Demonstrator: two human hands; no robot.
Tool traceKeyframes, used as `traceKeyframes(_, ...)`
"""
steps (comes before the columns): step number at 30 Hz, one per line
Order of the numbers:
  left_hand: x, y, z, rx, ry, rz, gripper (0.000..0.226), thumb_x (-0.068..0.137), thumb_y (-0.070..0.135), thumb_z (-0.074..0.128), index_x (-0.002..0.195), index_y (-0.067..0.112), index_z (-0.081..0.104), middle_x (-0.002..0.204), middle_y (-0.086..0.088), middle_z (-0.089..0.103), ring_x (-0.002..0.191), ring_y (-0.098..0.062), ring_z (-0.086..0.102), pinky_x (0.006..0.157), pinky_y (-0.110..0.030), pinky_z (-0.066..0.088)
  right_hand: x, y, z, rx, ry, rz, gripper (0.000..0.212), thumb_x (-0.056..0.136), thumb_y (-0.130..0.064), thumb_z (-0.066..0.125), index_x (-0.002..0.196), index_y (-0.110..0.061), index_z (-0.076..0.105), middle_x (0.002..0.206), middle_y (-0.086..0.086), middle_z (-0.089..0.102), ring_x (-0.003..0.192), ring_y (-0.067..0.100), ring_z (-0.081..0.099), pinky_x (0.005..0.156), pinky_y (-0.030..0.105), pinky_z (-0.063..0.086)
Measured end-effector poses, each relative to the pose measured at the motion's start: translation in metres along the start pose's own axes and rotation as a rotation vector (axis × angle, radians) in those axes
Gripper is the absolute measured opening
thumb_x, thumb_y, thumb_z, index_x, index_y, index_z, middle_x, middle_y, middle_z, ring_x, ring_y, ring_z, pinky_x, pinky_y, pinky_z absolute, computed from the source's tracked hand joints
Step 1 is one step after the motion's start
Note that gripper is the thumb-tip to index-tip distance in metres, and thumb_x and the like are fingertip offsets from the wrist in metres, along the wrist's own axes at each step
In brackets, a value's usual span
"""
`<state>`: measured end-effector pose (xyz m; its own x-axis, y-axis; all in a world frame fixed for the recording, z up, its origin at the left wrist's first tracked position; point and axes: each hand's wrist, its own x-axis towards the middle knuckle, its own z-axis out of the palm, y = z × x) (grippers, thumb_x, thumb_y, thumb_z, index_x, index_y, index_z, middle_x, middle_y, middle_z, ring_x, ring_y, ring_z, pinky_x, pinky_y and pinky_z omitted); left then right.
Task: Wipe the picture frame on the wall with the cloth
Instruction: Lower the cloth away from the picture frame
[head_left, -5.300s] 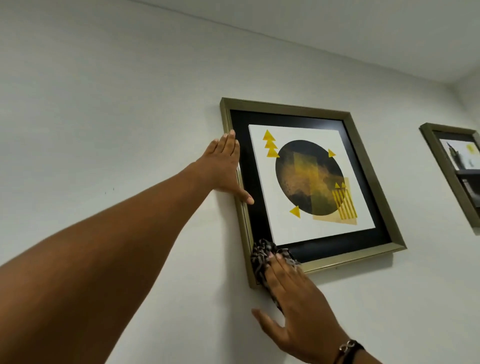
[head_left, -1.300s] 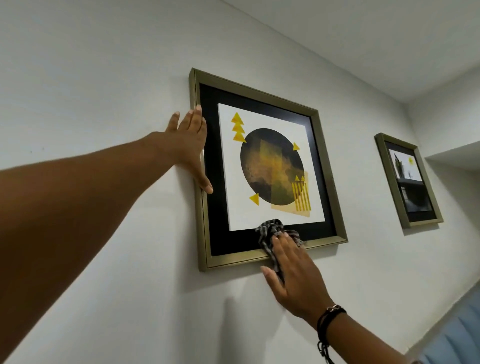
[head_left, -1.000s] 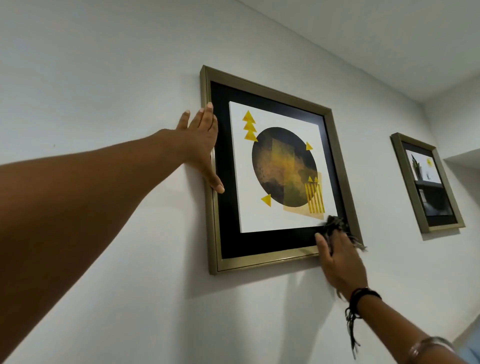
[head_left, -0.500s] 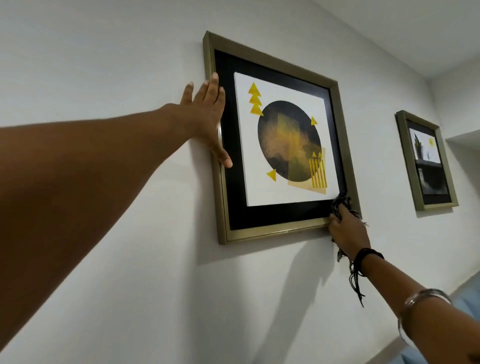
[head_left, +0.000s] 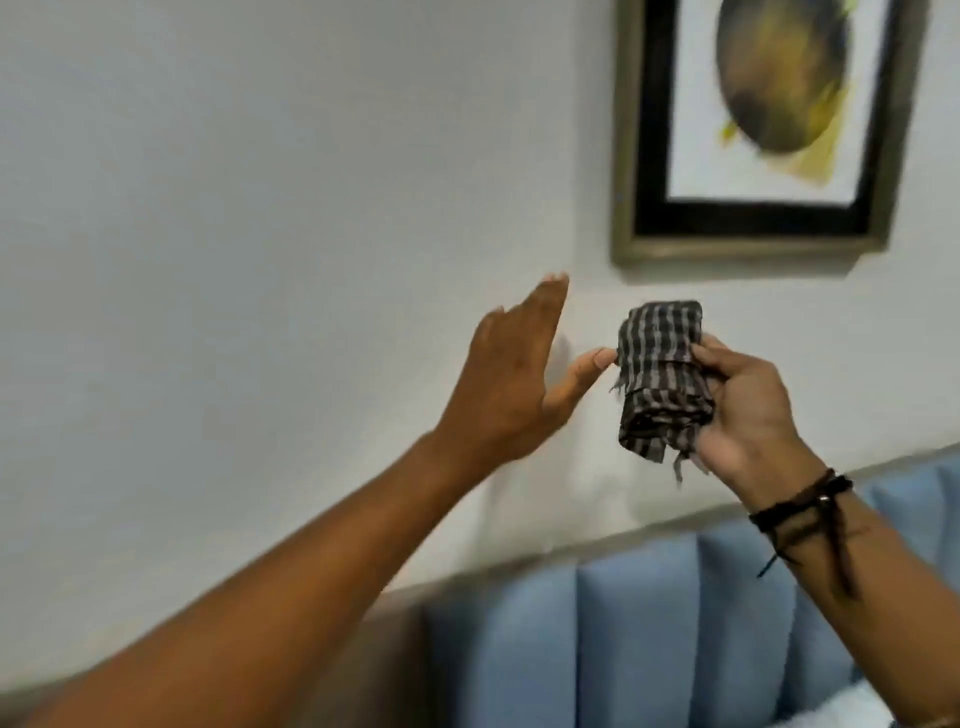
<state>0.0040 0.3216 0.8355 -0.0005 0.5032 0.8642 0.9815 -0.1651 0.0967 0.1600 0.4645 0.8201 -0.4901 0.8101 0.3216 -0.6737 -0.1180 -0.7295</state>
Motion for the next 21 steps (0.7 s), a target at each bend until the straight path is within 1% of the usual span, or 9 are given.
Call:
traceKeyframes(3,-0.153,-0.016,-0.006,-0.34,-0.131,-0.448,0.063,0.092,0.062,0.035,0.145,0.028,0.032,0.148,0.003,0.046,0.131,-0.011,0.046,0.11,-0.035,0.036,-0.074,0.096,0.001,0.069,-0.025,0.285,0.041,0.094,-0.02,0.04,0.119,-0.002,0.068,0.126,0.027,0.067,0.116,0.039,0.066,0.102,0.053,0.05)
traceKeyframes(6,-0.294,-0.029,0.002,-0.725,-0.194,-1.028,0.036,0.099,0.05,0.032,0.115,0.029,0.056,0.117,-0.006,0.064,0.1,-0.016,0.062,0.084,-0.024,0.05,-0.157,0.2,-0.016,0.085,-0.081,0.548,0.053,0.101,-0.029,0.034,0.095,-0.005,0.08,0.109,0.019,0.076,0.103,0.032,0.074,0.083,0.042,0.06)
traceKeyframes(8,-0.373,-0.03,0.005,-0.965,-0.267,-1.429,0.054,0.094,0.062,0.023,0.103,0.024,0.06,0.099,-0.007,0.065,0.081,-0.018,0.061,0.065,-0.024,0.048,-0.214,0.261,-0.036,0.036,-0.025,0.721,0.048,0.101,-0.028,0.037,0.098,-0.008,0.081,0.103,0.015,0.078,0.095,0.028,0.076,0.076,0.035,0.062)
traceKeyframes(10,-0.454,-0.027,0.008,-1.097,-0.331,-1.679,0.078,0.081,0.077,0.018,0.113,0.02,0.061,0.099,-0.006,0.067,0.082,-0.019,0.064,0.067,-0.029,0.047,-0.272,0.326,-0.057,0.029,0.057,0.949,0.04,0.092,-0.031,0.052,0.11,-0.005,0.076,0.117,0.02,0.074,0.103,0.033,0.073,0.083,0.04,0.06)
traceKeyframes(12,-0.531,-0.014,0.012,-1.149,-0.34,-1.841,0.082,0.079,0.077,0.025,0.129,0.021,0.056,0.118,-0.005,0.066,0.097,-0.021,0.064,0.073,-0.033,0.05,-0.326,0.379,-0.083,0.016,0.145,1.141,0.046,0.085,-0.03,0.059,0.12,-0.001,0.07,0.126,0.023,0.068,0.111,0.037,0.068,0.096,0.047,0.055)
traceKeyframes(14,-0.59,0.001,0.021,-1.118,-0.329,-1.98,0.066,0.089,0.067,0.033,0.135,0.023,0.051,0.128,-0.005,0.061,0.11,-0.023,0.06,0.082,-0.036,0.053,-0.371,0.422,-0.102,0.0,0.218,1.255,0.051,0.085,-0.029,0.059,0.124,0.002,0.066,0.125,0.024,0.068,0.111,0.039,0.067,0.101,0.051,0.05)
traceKeyframes(15,-0.617,0.007,0.025,-1.078,-0.338,-2.033,0.052,0.093,0.06,0.038,0.13,0.026,0.053,0.12,0.0,0.063,0.105,-0.019,0.062,0.082,-0.037,0.052,-0.39,0.443,-0.112,-0.013,0.253,1.309,0.05,0.086,-0.029,0.058,0.123,0.003,0.067,0.123,0.025,0.068,0.108,0.039,0.069,0.098,0.051,0.052)
traceKeyframes(18,-0.689,0.02,0.043,-1.022,-0.332,-2.152,0.016,0.097,0.038,0.049,0.097,0.025,0.059,0.083,0.005,0.064,0.068,-0.01,0.06,0.062,-0.028,0.048,-0.44,0.495,-0.144,0.051,0.319,1.485,0.054,0.097,-0.033,0.04,0.128,0.004,0.062,0.127,0.031,0.063,0.113,0.046,0.063,0.102,0.061,0.047)
traceKeyframes(21,-0.742,0.012,0.066,-0.934,-0.408,-2.254,0.016,0.096,0.031,0.053,0.102,0.019,0.062,0.091,-0.004,0.066,0.075,-0.018,0.064,0.064,-0.029,0.051,-0.467,0.545,-0.173,0.013,0.317,1.609,0.056,0.097,-0.032,0.036,0.136,0.005,0.053,0.123,0.03,0.065,0.109,0.045,0.065,0.096,0.059,0.051)
